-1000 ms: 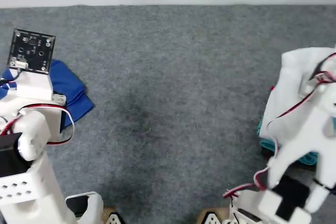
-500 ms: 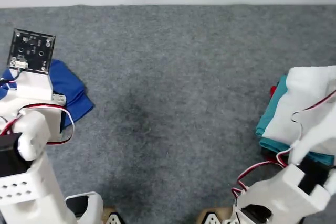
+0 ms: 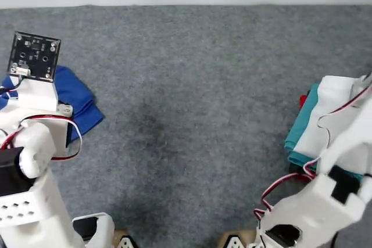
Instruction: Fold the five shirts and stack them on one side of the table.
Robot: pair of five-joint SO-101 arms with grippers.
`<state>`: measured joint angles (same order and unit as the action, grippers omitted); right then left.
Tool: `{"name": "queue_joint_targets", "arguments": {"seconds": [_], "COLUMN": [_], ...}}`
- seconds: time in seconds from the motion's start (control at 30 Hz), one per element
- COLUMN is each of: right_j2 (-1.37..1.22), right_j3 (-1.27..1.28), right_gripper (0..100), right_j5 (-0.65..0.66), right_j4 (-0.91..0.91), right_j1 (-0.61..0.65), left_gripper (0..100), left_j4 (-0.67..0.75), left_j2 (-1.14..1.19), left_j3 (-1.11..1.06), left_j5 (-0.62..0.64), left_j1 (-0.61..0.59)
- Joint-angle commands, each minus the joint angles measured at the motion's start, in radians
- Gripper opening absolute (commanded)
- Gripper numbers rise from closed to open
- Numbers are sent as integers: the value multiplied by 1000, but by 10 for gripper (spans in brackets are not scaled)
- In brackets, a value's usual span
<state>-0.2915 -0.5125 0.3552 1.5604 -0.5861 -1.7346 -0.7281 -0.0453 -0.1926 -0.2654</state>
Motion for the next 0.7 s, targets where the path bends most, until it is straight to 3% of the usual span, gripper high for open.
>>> {"name": "queue_joint_targets", "arguments": {"seconds": [0.0,0.23,0.67], "right_j2": [-82,-266,25], "right_j3": [-51,-91,-215], "right_gripper": [19,9,9], "right_j5": [-11,-8,-9], "right_j4": [-64,-206,176], "right_j1": [54,94,91], "left_gripper": [15,15,15], "left_j4": [-18,-20,-20], "left_j2": [-20,-20,-20], "left_j3": [4,4,8], "left_j5": [0,0,0], "left_j1": [5,5,-5]}}
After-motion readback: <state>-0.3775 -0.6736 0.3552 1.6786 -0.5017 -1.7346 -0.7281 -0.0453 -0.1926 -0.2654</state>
